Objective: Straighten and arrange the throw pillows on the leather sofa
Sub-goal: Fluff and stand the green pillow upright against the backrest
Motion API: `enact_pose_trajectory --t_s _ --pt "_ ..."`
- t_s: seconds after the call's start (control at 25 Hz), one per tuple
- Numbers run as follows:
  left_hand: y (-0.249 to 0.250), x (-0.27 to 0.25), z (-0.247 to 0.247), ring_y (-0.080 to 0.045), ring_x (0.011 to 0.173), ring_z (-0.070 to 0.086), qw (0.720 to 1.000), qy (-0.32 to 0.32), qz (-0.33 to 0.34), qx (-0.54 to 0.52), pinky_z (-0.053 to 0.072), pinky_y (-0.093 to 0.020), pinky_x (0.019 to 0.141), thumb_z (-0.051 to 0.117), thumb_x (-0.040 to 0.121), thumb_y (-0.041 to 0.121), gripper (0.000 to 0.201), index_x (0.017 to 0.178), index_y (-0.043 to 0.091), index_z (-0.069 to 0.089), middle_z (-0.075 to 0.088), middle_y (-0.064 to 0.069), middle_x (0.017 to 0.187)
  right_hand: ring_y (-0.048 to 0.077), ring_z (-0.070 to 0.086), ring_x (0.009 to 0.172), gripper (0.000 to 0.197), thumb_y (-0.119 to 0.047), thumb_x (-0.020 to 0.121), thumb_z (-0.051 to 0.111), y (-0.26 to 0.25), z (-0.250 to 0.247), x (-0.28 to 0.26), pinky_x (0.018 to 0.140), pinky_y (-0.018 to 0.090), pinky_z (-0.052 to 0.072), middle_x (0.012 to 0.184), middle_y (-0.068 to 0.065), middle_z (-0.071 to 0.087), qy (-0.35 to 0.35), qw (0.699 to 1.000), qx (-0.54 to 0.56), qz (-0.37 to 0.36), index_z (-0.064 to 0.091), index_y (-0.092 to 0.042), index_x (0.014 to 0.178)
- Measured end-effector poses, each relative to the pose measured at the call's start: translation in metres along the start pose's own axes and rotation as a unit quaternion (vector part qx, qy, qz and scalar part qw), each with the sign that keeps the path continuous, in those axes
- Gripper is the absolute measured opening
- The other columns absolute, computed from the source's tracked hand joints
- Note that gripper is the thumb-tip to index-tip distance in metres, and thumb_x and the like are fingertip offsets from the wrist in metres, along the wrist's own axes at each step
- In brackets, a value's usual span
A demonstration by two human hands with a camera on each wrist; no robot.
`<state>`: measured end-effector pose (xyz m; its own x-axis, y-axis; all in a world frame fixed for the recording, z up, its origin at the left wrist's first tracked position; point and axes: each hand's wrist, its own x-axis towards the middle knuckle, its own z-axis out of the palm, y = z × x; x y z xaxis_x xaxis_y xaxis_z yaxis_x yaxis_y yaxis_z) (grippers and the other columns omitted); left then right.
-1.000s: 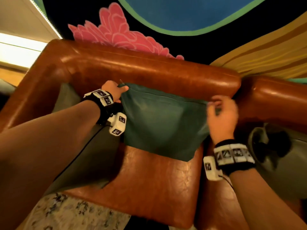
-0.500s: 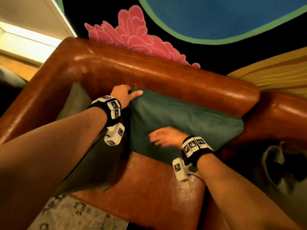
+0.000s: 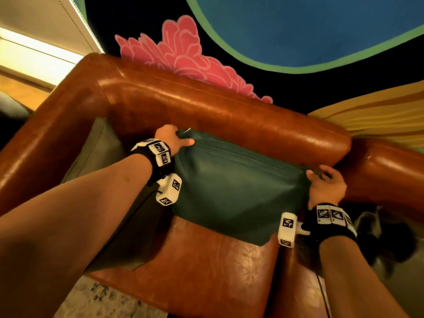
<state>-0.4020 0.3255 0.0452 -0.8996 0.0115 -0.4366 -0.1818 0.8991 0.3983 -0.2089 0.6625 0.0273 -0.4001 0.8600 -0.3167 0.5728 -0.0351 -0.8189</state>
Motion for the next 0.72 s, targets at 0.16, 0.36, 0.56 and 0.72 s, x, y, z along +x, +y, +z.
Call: enact_pose_trajectory --t_s 0.16,0.36,0.56,0.72 --pt "0.028 -0.036 0.030 -0.040 0.145 0.028 0.987 0.127 0.048 0.089 0.025 -0.053 0.116 0.052 0.094 0.043 0.066 0.149 0.012 0.032 0.034 -0.018 0.155 0.039 0.039 0.138 0.053 -0.015 0.088 0.054 -0.013 0.017 -0.027 0.113 0.052 0.027 0.146 0.019 0.046 0.055 0.947 -0.252 -0.191 0.045 -0.015 0.140" --pt "0.045 -0.091 0.107 -0.019 0.153 -0.001 0.901 0.019 0.335 0.275 -0.002 -0.054 0.122 0.017 0.101 0.048 0.060 0.157 0.029 0.009 0.006 0.004 0.166 0.018 0.015 0.151 0.061 -0.045 0.098 0.025 0.020 0.071 -0.093 0.120 0.057 -0.001 0.162 0.000 0.023 -0.112 0.789 -0.459 -0.392 0.024 -0.022 0.154" --pt "-0.038 -0.042 0.056 -0.036 0.152 0.002 0.976 0.168 0.033 0.136 -0.006 -0.060 0.116 0.032 0.095 0.062 0.073 0.156 0.027 0.012 0.004 -0.014 0.165 0.038 0.013 0.149 0.078 -0.060 0.092 0.042 0.053 0.000 -0.018 0.116 0.064 0.007 0.163 0.015 0.015 0.032 0.911 -0.386 -0.141 0.016 -0.022 0.155" --pt "-0.030 -0.013 0.039 -0.029 0.113 0.066 0.950 0.040 -0.061 -0.304 0.051 -0.047 0.100 0.077 0.066 0.062 0.072 0.117 0.012 0.068 0.071 -0.012 0.117 0.032 0.064 0.110 0.053 -0.042 0.080 0.071 0.031 0.004 -0.011 0.099 0.049 0.050 0.120 0.016 0.068 -0.016 1.000 -0.002 0.010 0.061 -0.017 0.125"
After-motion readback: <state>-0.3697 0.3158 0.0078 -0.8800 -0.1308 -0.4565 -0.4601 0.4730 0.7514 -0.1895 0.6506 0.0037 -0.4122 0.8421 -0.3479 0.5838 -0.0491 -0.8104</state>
